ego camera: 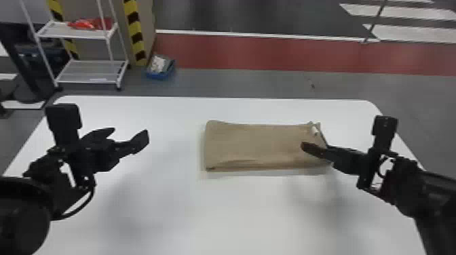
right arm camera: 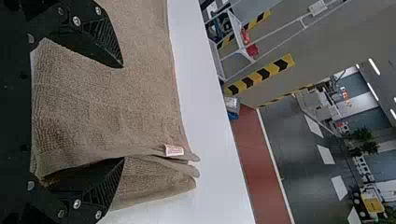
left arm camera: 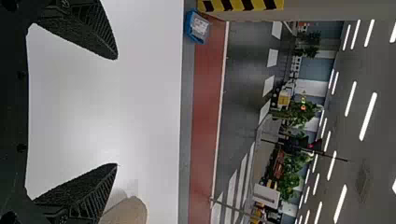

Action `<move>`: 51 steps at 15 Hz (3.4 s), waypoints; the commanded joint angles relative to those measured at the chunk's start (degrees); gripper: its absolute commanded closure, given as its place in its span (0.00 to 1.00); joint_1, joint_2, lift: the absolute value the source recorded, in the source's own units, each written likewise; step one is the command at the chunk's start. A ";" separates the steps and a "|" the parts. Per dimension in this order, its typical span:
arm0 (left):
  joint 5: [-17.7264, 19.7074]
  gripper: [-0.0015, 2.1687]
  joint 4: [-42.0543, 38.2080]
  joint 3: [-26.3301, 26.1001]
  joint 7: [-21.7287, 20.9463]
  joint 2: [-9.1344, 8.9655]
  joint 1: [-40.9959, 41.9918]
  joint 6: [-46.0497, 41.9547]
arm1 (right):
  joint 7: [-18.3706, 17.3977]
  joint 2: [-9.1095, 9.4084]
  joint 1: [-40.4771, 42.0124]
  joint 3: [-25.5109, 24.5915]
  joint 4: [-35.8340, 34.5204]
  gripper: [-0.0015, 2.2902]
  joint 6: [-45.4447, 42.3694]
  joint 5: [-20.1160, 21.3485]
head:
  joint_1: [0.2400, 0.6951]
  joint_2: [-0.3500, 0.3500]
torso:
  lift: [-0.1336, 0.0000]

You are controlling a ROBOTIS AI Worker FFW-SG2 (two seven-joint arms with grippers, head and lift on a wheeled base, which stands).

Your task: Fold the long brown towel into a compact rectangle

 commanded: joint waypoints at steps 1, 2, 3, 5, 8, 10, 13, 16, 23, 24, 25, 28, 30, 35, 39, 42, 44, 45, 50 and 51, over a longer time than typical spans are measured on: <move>-0.20 0.03 0.06 -0.18 0.09 -0.17 -0.17 0.16 | 0.02 0.69 -0.17 1.41 -0.44 0.10 0.55 -0.25 | 1.00 0.40 | 0.08; -0.20 0.03 0.06 -0.26 0.09 -0.17 -0.26 0.16 | 0.29 1.40 -0.25 1.76 -0.88 0.10 0.90 -0.25 | 1.00 0.42 | 0.08; -0.20 0.03 0.06 -0.26 0.09 -0.26 -0.35 0.16 | 0.37 2.01 -0.25 2.29 -1.14 0.10 1.25 -0.34 | 1.00 0.43 | 0.08; -0.20 0.03 0.06 -0.35 0.09 -0.26 -0.35 0.16 | 0.37 2.54 -0.08 3.16 -1.93 0.10 1.42 -1.05 | 1.00 0.45 | 0.08; -0.20 0.03 -0.03 -0.26 0.09 -0.26 -0.35 0.16 | 0.73 2.89 0.10 3.43 -3.78 0.10 1.42 -1.66 | 1.00 0.48 | 0.08; -0.20 0.03 -0.03 -0.26 0.09 -0.26 -0.35 0.16 | 1.52 2.80 0.62 2.46 -5.27 0.10 1.07 -1.84 | 1.00 0.49 | 0.08; -0.20 0.03 0.32 -0.26 0.00 -0.26 -0.43 -0.01 | 1.43 2.54 1.24 0.53 -7.74 0.09 0.72 -2.01 | 1.00 0.49 | 0.08; -0.20 0.03 0.41 -0.61 -0.18 -0.17 -0.43 -0.36 | 0.29 2.45 0.62 0.44 -8.09 0.10 1.60 -0.87 | 1.00 0.47 | 0.08; -0.20 0.03 1.38 -0.18 -1.41 0.27 -0.08 -1.77 | -0.42 2.45 -9.66 3.69 4.57 0.15 1.42 8.80 | 1.00 0.44 | 0.08; -0.20 0.03 1.64 0.00 -1.41 0.27 0.01 -1.95 | -0.33 2.36 -10.10 4.31 5.54 0.15 1.42 8.80 | 1.00 0.44 | 0.08; -0.20 0.03 1.73 0.00 -1.50 0.27 0.01 -2.12 | -0.24 2.36 -10.10 4.75 5.54 0.15 1.42 8.89 | 1.00 0.45 | 0.08; -0.02 0.03 1.64 0.00 -1.50 0.18 0.09 -2.47 | 0.73 2.36 -10.01 4.92 5.80 0.15 1.78 9.77 | 1.00 0.46 | 0.08; -0.02 0.03 1.73 -0.18 -1.58 0.09 0.01 -2.82 | 1.60 2.19 -10.10 5.01 6.41 0.15 2.30 10.64 | 1.00 0.46 | 0.08; 0.06 0.03 1.73 -0.18 -1.76 0.00 0.01 -3.00 | 3.01 1.84 -10.71 5.01 8.08 0.16 3.53 12.93 | 1.00 0.45 | 0.08; 0.15 0.03 1.73 0.18 -1.85 0.09 0.09 -3.53 | 4.68 1.84 -9.83 4.57 7.56 0.16 5.82 13.98 | 1.00 0.44 | 0.08; 0.15 0.03 1.73 -0.09 -1.85 -0.26 0.01 -3.53 | 4.51 1.93 -9.66 4.48 6.06 0.16 7.05 13.37 | 1.00 0.45 | 0.08; 0.24 0.03 1.55 -0.09 -1.85 -0.26 0.01 -3.35 | 4.51 2.19 -10.36 4.92 6.06 0.16 7.05 13.81 | 1.00 0.44 | 0.08; 0.24 0.03 1.47 0.18 -2.02 -0.17 0.09 -3.35 | 4.42 2.28 -10.45 5.10 6.06 0.18 6.87 13.81 | 1.00 0.44 | 0.08; 0.41 0.03 1.29 0.35 -2.11 0.00 0.18 -3.53 | 4.33 2.36 -11.94 5.80 6.50 0.22 8.81 14.86 | 1.00 0.46 | 0.08; 0.50 0.03 1.29 0.35 -2.20 0.00 0.18 -3.53 | 4.33 2.36 -11.94 5.80 6.50 0.22 9.69 14.86 | 1.00 0.46 | 0.08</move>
